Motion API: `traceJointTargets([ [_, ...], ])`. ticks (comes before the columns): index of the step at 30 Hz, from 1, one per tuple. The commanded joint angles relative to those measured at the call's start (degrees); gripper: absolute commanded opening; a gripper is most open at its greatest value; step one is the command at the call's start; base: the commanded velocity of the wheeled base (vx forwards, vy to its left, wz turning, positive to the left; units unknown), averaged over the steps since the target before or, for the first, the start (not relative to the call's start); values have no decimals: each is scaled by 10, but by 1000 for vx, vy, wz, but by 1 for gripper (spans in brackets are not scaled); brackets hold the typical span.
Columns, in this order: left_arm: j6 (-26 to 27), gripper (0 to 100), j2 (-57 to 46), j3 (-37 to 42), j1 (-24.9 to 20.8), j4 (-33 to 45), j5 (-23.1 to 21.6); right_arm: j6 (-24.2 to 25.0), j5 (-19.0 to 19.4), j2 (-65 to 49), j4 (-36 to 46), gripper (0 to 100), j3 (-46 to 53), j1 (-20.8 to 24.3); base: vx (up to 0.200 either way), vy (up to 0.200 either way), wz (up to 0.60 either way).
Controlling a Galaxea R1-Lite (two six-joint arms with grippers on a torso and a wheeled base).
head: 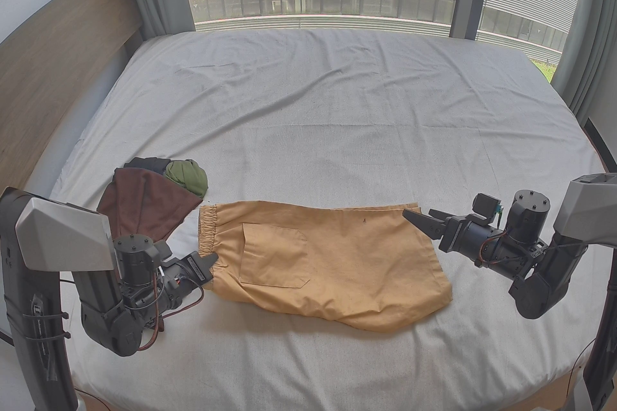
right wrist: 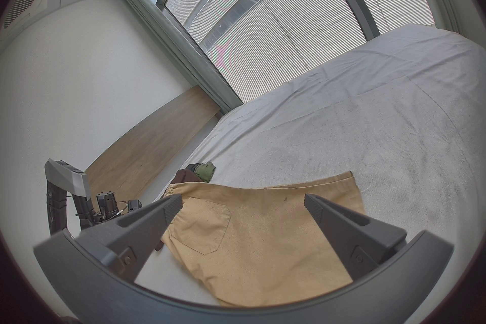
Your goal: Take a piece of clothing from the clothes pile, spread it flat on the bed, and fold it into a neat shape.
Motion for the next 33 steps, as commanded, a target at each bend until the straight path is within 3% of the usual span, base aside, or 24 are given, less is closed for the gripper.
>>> traceJointTargets([
  [1,0,0,-7,7,15,-1,-5,0,0,3,0,100,0,1,0,0,0],
  [9,-1,0,-32,13,9,-1,-7,0,0,3,0,100,1,5,0,0,0],
  [25,-4,0,-53,-74,-94,1,-2,1,0,10,-1,100,1,3,0,0,0],
  [33,-2,0,-57,-115,-125,1,-3,1,0,10,-1,100,0,5,0,0,0],
])
